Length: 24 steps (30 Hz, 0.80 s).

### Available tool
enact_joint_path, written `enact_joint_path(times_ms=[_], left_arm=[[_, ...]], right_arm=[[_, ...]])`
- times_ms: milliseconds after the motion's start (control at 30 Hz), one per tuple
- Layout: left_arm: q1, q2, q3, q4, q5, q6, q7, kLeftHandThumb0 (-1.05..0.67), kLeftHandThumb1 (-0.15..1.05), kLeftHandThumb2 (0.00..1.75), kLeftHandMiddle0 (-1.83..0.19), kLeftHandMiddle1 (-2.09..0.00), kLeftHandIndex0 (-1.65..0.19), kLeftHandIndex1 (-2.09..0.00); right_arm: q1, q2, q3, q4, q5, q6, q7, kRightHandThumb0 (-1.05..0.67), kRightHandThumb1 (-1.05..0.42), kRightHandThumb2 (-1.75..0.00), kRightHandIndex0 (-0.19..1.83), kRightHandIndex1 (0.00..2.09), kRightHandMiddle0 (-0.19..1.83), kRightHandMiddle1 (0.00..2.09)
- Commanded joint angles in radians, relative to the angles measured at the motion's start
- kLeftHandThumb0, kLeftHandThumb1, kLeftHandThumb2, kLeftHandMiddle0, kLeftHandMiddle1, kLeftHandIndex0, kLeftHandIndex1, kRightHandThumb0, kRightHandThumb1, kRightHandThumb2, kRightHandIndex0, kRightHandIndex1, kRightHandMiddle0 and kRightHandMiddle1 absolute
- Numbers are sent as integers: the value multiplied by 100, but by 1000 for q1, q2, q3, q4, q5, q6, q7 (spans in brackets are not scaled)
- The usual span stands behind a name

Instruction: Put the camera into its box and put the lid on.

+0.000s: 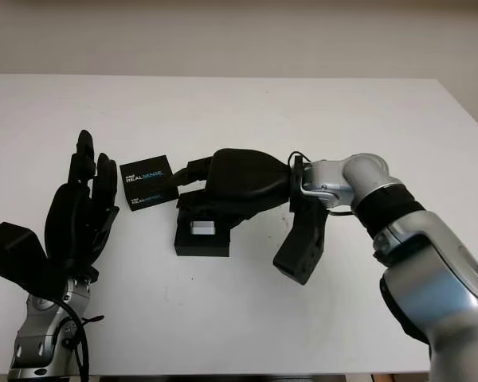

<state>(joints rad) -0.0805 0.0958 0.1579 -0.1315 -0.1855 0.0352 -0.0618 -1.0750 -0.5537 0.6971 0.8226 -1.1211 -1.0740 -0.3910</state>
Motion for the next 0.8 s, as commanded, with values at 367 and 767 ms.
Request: enact_joint_path(times_ms=[367,767], left_arm=[[4,-5,-5,-19,5,-1,-1,-72,105,43,19,0,19,0],[5,-14,-4,-21,5,-7,4,-72,105,42,19,0,19,0]], right_arm=[[-38,15,87,24,-110,59,-129,-36,-87,-5,34,32,34,74],[-64,22,161,26,-177,102,-213,-43,-85,-5,30,31,31,67]])
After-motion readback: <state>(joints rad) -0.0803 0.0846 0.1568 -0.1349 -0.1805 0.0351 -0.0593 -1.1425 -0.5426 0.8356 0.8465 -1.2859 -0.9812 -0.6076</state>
